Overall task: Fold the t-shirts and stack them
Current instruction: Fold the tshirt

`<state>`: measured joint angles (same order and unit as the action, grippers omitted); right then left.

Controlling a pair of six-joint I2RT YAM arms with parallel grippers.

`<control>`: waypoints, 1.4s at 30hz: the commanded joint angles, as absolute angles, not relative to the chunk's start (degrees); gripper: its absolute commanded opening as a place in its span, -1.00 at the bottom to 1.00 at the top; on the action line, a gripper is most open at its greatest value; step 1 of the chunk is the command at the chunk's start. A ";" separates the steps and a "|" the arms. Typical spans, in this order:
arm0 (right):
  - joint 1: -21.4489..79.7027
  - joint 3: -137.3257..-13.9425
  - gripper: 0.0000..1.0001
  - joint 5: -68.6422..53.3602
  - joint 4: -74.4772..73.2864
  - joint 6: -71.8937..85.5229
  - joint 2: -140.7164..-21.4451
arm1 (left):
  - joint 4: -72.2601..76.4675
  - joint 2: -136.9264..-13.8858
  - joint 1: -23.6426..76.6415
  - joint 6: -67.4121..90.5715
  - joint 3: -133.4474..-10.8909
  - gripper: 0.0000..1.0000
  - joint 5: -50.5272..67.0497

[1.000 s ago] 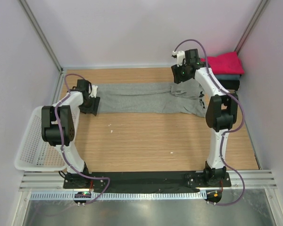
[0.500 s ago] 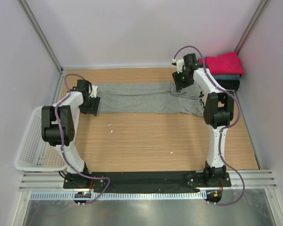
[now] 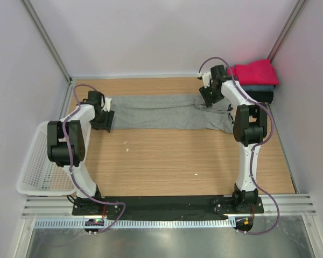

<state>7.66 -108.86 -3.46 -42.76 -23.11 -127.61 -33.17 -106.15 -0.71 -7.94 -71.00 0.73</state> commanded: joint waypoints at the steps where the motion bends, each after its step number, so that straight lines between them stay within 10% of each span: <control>1: 7.73 -108.72 0.01 -2.98 -40.61 -24.52 -126.39 | -32.17 -105.38 -0.53 -8.00 -70.84 0.25 1.67; 42: 7.03 -120.60 0.02 6.24 -30.77 -19.51 -132.56 | -32.43 -105.38 -0.53 -7.91 -70.84 0.25 1.41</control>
